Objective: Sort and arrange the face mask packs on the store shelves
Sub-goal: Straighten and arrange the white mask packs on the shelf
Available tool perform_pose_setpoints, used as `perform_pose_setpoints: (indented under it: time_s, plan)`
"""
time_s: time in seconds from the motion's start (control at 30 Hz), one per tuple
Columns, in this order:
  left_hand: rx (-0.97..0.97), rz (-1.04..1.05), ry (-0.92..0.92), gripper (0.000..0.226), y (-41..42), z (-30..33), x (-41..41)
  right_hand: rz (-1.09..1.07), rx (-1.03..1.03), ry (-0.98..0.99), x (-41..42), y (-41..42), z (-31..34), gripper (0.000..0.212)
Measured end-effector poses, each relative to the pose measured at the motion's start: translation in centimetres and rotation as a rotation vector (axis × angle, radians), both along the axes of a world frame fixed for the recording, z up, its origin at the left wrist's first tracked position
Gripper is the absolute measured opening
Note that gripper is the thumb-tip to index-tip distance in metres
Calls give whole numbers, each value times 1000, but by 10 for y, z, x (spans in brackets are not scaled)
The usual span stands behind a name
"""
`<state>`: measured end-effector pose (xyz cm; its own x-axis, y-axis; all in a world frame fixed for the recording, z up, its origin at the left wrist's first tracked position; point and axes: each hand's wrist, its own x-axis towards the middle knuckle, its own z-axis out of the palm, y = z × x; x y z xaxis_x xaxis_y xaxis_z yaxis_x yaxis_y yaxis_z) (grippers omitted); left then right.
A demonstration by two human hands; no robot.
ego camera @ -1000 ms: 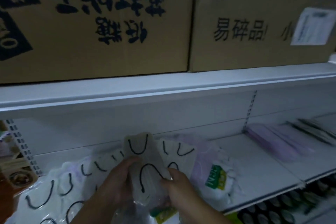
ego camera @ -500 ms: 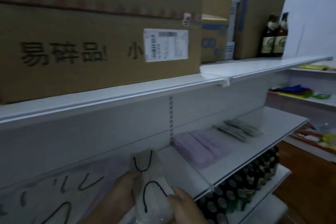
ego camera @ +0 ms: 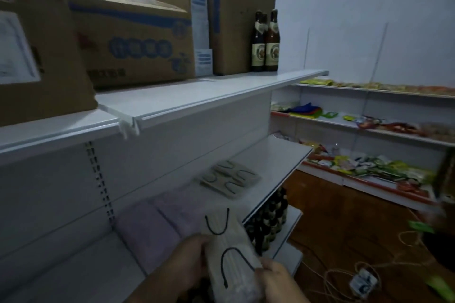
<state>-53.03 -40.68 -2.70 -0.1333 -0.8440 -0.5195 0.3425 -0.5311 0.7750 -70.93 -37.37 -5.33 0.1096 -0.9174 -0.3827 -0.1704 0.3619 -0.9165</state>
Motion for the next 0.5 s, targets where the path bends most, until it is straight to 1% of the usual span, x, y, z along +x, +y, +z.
perform_pose_setpoints:
  time_s: [0.07, 0.1, 0.13, 0.2, 0.33, 0.43, 0.5]
  plan:
    - [14, -22, -83, 15, -32, -2, -17, -127, 41, 27, -17, -27, 5, 26]
    - [16, -33, -118, 14, -47, -2, -24, -171, 14, 34, -23, -36, 11, 27]
    - [9, -56, -135, 14, -62, -3, -26, -150, -12, 38, -27, -46, 13, 26]
    - [-30, -74, -186, 15, -93, -1, -29, -199, -40, 54, -32, -72, 22, 29]
    - [-101, -86, -218, 20, -149, -1, -31, -142, -27, 236, -40, -127, 34, 18]
    - [-103, -53, -223, 24, -180, -5, -29, -103, -93, 325, -42, -159, 35, 11]
    - [-99, 14, -258, 22, -198, -11, -26, -71, -166, 459, -41, -180, 32, 10]
